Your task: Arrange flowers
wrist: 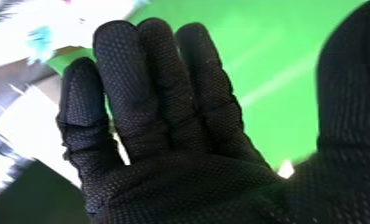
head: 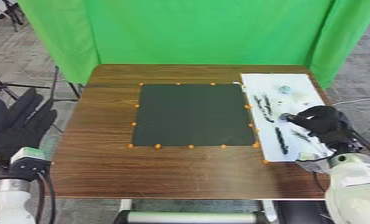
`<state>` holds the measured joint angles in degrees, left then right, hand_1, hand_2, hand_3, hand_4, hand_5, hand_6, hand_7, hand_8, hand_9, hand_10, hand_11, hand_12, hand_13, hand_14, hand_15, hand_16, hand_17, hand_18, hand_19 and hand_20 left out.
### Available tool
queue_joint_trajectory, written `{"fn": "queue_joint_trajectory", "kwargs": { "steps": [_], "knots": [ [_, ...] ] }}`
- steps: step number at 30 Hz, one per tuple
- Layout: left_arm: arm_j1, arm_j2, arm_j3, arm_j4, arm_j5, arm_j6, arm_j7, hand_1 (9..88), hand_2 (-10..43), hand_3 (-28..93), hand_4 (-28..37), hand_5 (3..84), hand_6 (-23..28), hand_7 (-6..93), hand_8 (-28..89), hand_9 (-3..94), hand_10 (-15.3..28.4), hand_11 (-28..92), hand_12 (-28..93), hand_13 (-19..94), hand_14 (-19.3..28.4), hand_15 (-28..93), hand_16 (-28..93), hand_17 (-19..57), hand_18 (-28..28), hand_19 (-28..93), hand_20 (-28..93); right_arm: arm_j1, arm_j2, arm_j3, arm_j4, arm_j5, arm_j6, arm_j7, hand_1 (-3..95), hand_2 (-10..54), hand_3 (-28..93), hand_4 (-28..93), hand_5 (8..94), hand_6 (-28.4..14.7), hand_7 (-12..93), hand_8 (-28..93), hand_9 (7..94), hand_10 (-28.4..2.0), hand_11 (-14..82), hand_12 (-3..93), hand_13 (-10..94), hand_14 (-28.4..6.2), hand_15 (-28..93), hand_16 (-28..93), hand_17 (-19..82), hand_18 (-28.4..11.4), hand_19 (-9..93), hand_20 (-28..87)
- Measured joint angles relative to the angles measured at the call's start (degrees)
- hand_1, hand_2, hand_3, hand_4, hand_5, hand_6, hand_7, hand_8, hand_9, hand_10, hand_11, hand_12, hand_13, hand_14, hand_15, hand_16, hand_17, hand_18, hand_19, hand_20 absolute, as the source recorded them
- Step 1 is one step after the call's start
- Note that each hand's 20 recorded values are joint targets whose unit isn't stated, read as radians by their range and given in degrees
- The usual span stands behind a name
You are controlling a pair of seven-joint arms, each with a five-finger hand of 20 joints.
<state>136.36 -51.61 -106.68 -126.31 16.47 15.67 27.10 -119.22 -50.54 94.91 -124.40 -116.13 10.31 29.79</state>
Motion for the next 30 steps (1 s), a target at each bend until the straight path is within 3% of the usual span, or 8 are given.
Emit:
{"fn": "queue_joint_trajectory", "kwargs": {
  "steps": [5,13,19,21,26,28,30],
  "knots": [
    [1.28,-0.39,0.02,-0.06,-0.17,0.33,-0.09,28.3,17.8,64,-28.3,38.0,7.0,12.1,-9,29.0,11.8,25,7,21,12.5,36,-11,-5.3,11.8,34,9,0.05,2.93,-0.22,-0.04,-12.32,-14.02,4.39,33.2,-9.5,37,-28,55.9,-5.1,37,-13,59.9,-17.6,47.9,34.7,57,-16.4,71,29,31,-24.2,86,40],
    [1.99,-0.50,0.03,-0.15,-0.28,0.51,-0.07,28.3,17.8,64,-28.3,38.2,7.2,12.4,-9,29.4,11.9,25,8,21,12.7,37,-11,-5.4,11.8,34,9,1.60,4.92,-3.30,0.82,-26.35,-15.96,6.73,33.4,-9.5,36,-26,63.1,-4.2,38,-12,65.6,-17.0,49.7,36.9,62,-15.9,73,34,35,-23.7,90,41],
    [2.54,-0.49,0.05,-0.36,-0.35,0.53,-0.14,28.4,17.9,64,-28.3,38.6,7.3,12.7,-9,29.5,11.9,26,8,22,12.9,37,-11,-5.3,11.9,34,9,6.41,6.78,-7.14,1.62,-20.49,-24.85,6.28,33.5,-9.5,36,-26,64.9,-4.1,36,-12,67.5,-16.5,48.9,36.9,63,-15.5,72,35,37,-23.5,90,41],
    [2.63,-0.49,0.09,-0.36,-0.35,0.52,-0.20,28.5,17.9,64,-28.3,38.6,7.3,12.7,-9,29.5,11.9,26,8,22,12.9,37,-11,-5.4,11.9,34,9,8.36,7.20,-9.05,2.32,-19.82,-27.99,6.15,35.6,-9.5,39,-27,67.3,-3.7,32,-12,71.0,-15.4,43.5,34.0,70,-11.2,63,33,41,-22.5,91,39],
    [2.58,-0.72,0.10,-0.33,-0.31,0.49,-0.99,28.5,18.0,64,-28.3,38.7,7.4,12.8,-9,29.6,11.9,26,8,22,13.0,37,-11,-5.4,11.9,34,9,11.62,7.20,-11.32,3.66,-18.76,-33.13,6.38,39.5,-9.5,38,-27,70.7,-3.4,26,-11,77.3,-14.4,35.8,31.3,75,-9.5,57,32,44,-21.5,93,35],
    [2.58,-0.90,0.10,-0.31,-0.33,0.50,-1.12,28.5,18.0,64,-28.3,38.8,7.4,12.8,-9,29.6,11.9,26,8,22,13.0,37,-11,-5.4,11.9,34,9,12.49,7.19,-12.08,4.24,-18.65,-33.69,6.86,39.5,-9.5,41,-27,71.5,-3.3,25,-11,78.3,-14.3,35.0,31.2,76,-9.5,57,33,45,-21.3,93,35],
    [2.57,-1.06,0.13,-0.29,-0.34,0.51,-1.24,28.4,18.0,64,-28.3,38.8,7.4,12.9,-9,29.6,11.9,26,8,22,13.0,37,-11,-5.4,11.9,35,9,13.27,7.12,-12.78,4.81,-18.24,-34.37,7.50,35.9,-9.5,51,-28,72.7,-3.2,23,-11,79.2,-14.1,34.5,31.1,77,-9.5,57,33,45,-21.2,93,35]
  ]
}}
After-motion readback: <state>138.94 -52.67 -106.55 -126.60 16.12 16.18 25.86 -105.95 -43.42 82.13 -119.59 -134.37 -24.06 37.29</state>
